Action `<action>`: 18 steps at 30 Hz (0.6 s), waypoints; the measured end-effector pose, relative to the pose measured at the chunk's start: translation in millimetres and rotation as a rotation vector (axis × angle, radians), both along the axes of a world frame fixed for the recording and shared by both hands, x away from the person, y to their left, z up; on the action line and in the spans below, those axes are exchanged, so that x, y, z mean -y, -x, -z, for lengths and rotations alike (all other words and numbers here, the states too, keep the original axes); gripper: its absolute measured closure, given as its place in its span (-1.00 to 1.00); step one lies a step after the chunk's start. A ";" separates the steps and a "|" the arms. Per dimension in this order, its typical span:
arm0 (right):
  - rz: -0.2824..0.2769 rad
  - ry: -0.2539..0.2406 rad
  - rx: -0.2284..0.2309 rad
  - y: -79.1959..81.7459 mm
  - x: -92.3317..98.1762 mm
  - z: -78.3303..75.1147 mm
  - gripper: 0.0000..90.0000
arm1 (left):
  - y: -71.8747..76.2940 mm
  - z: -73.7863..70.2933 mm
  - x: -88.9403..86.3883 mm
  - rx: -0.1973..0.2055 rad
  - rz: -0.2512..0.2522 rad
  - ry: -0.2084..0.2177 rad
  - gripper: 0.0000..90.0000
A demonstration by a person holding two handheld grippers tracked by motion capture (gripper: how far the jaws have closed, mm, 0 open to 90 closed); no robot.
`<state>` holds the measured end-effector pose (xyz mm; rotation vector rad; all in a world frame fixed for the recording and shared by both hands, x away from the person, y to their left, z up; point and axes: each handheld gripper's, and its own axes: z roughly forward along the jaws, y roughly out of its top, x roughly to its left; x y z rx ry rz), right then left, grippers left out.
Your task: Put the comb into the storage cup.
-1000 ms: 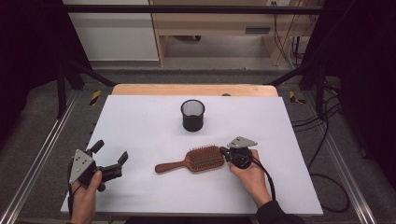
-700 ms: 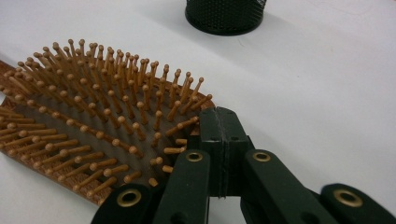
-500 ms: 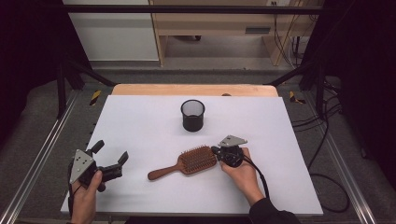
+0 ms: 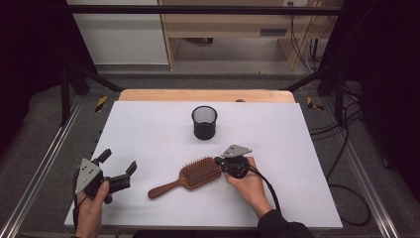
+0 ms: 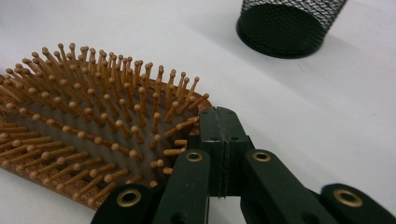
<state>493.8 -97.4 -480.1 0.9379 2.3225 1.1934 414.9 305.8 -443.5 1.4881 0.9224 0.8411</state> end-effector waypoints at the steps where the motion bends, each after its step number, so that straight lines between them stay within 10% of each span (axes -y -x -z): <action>1: -0.006 0.000 0.000 -0.4 -3.0 0.2 1.00 | -0.1 0.0 0.1 0.000 0.001 0.000 -0.97; 18: -0.053 -0.007 -0.004 -0.9 -24.0 1.6 1.00 | 0.0 1.1 4.3 -0.016 0.011 -0.037 -0.97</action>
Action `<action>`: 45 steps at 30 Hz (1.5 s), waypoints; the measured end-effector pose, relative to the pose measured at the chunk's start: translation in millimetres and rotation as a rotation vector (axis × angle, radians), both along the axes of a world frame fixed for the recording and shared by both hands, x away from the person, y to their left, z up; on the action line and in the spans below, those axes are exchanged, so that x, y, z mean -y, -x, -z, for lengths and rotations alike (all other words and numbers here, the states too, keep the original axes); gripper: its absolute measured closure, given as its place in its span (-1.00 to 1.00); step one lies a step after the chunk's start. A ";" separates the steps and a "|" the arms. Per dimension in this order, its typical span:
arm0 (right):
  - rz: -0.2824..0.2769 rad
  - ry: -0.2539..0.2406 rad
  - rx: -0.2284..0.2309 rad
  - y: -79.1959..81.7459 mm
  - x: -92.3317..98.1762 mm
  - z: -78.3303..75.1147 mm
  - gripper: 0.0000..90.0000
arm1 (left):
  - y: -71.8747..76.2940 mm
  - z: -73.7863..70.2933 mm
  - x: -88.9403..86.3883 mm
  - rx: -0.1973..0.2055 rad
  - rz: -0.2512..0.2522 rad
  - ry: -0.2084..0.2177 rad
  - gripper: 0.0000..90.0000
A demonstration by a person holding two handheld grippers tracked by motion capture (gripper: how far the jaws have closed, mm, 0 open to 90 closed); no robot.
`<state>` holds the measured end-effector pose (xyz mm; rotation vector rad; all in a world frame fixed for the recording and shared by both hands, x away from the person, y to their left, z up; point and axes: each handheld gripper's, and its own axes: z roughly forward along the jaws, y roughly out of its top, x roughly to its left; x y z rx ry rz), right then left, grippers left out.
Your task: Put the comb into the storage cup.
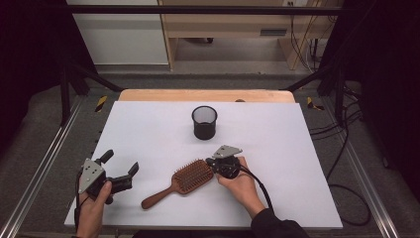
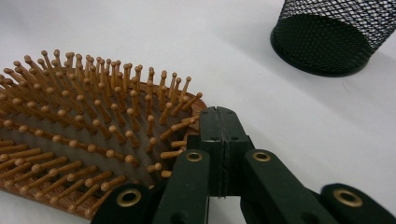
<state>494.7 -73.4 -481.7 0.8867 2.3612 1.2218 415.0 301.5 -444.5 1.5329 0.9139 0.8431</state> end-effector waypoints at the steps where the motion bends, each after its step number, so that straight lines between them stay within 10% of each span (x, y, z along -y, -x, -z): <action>1: 0.003 0.003 0.003 0.5 -0.6 0.1 1.00 | 0.2 0.0 0.3 0.000 0.001 -0.002 -0.97; 15: 0.076 -0.029 0.031 10.7 25.8 -9.9 0.83 | 5.8 -2.3 6.0 -0.032 0.037 -0.050 -0.96; 21: 0.113 -0.086 0.029 21.2 51.3 -20.5 0.52 | 10.6 -1.9 16.1 -0.067 0.089 -0.096 -0.96; 32: 0.226 -0.155 0.078 46.8 106.3 -31.2 -0.67 | 14.1 -8.9 27.4 -0.145 0.179 -0.098 -0.95; 45: 0.297 -0.203 0.124 67.0 156.1 -29.4 -0.82 | 14.9 -27.1 61.4 -0.253 0.280 -0.214 -0.94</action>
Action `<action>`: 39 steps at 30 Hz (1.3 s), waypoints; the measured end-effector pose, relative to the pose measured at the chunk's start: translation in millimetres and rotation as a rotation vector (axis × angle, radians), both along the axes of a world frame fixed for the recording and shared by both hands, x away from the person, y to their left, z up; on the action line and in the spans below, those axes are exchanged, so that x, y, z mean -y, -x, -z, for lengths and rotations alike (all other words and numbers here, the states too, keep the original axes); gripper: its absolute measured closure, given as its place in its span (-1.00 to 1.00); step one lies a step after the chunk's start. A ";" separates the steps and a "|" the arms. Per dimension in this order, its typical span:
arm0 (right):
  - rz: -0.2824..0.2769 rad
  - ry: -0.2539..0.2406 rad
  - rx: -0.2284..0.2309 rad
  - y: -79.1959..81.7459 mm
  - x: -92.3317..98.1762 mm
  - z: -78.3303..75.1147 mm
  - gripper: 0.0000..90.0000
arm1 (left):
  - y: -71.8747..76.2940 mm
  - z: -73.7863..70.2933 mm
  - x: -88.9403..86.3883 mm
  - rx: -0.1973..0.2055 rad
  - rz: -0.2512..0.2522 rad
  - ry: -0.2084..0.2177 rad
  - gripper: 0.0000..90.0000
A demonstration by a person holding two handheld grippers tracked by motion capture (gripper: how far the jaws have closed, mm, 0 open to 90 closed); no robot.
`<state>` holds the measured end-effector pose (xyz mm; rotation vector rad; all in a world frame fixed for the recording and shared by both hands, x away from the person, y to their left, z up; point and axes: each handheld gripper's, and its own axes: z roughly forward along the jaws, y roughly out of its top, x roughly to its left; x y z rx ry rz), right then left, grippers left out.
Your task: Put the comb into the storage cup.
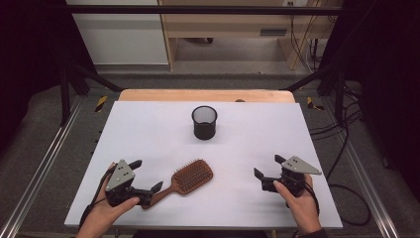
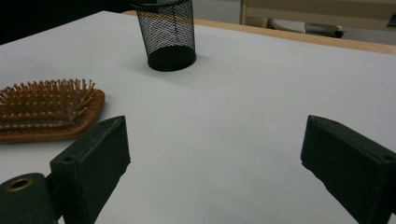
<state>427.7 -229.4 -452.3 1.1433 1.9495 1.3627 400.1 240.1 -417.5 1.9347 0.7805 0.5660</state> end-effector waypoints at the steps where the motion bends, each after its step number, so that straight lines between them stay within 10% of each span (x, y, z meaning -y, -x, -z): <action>1: 0.000 -0.002 0.004 0.2 0.5 -0.1 -0.82 | 0.5 -1.3 3.9 -0.009 0.001 -0.022 -0.94; 9: -0.007 -0.012 0.014 -1.9 1.3 0.3 -0.83 | 2.9 -8.3 27.7 -0.069 0.020 -0.152 -0.92; 22: 0.007 -0.013 0.003 -4.8 4.1 2.8 -0.83 | -8.3 0.8 32.8 -0.145 0.026 -0.188 -0.90; 39: 0.000 0.002 -0.012 -7.2 2.5 5.6 -0.83 | -33.9 16.1 46.6 -0.351 0.062 -0.355 -0.88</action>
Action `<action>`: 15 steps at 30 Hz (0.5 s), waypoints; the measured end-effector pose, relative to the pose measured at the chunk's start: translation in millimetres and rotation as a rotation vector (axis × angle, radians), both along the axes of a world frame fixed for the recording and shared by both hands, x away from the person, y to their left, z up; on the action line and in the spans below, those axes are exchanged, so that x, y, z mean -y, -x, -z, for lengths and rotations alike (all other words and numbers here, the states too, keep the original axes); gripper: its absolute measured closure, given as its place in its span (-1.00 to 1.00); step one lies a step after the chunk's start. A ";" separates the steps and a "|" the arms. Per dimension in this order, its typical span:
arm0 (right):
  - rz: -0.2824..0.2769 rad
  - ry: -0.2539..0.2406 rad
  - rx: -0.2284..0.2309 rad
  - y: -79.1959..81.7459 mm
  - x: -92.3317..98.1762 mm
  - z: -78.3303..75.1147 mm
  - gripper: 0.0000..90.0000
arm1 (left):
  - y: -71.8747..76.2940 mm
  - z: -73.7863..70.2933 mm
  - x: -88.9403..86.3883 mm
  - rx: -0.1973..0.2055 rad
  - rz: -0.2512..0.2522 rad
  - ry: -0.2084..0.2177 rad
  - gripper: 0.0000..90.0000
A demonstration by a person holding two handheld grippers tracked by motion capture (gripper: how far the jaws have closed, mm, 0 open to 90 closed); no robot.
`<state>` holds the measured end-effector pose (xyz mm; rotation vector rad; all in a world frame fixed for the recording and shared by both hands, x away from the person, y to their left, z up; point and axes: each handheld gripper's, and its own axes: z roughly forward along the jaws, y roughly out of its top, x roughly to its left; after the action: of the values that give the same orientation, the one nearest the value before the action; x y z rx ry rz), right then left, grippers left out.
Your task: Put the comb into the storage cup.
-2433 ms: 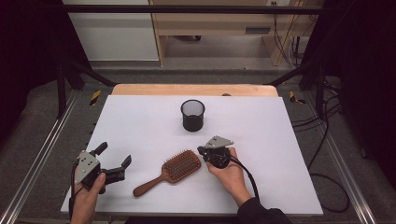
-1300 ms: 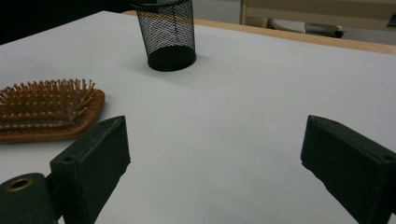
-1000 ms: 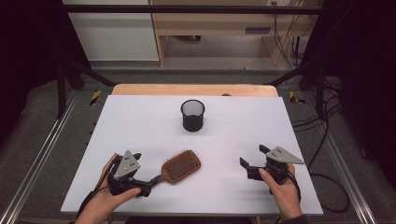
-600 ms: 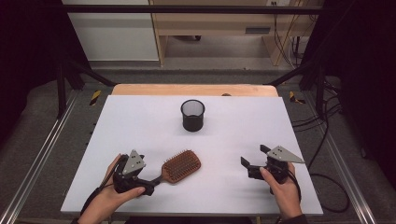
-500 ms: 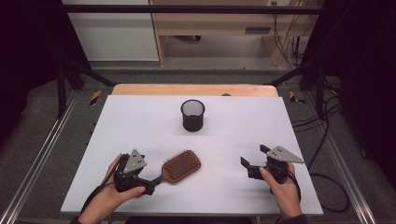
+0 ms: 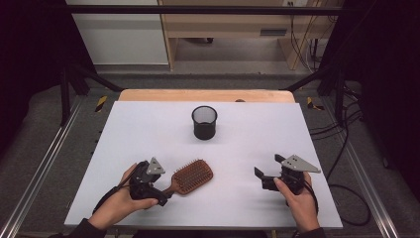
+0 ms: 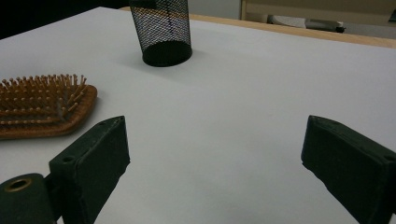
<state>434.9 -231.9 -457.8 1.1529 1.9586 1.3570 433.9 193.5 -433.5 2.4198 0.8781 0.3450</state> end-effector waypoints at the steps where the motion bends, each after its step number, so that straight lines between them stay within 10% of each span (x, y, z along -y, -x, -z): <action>1: -0.002 0.001 0.000 0.1 -0.1 -0.1 -0.83 | -1.0 0.2 0.7 -0.005 0.005 -0.001 -0.87; 15: -0.013 0.008 -0.010 -0.2 -1.4 0.6 -0.82 | -5.5 8.5 6.4 -0.087 0.074 -0.047 -0.55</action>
<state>435.0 -230.5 -458.4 1.1472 1.9795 1.3511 439.4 187.1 -442.0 2.5194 0.8234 0.2370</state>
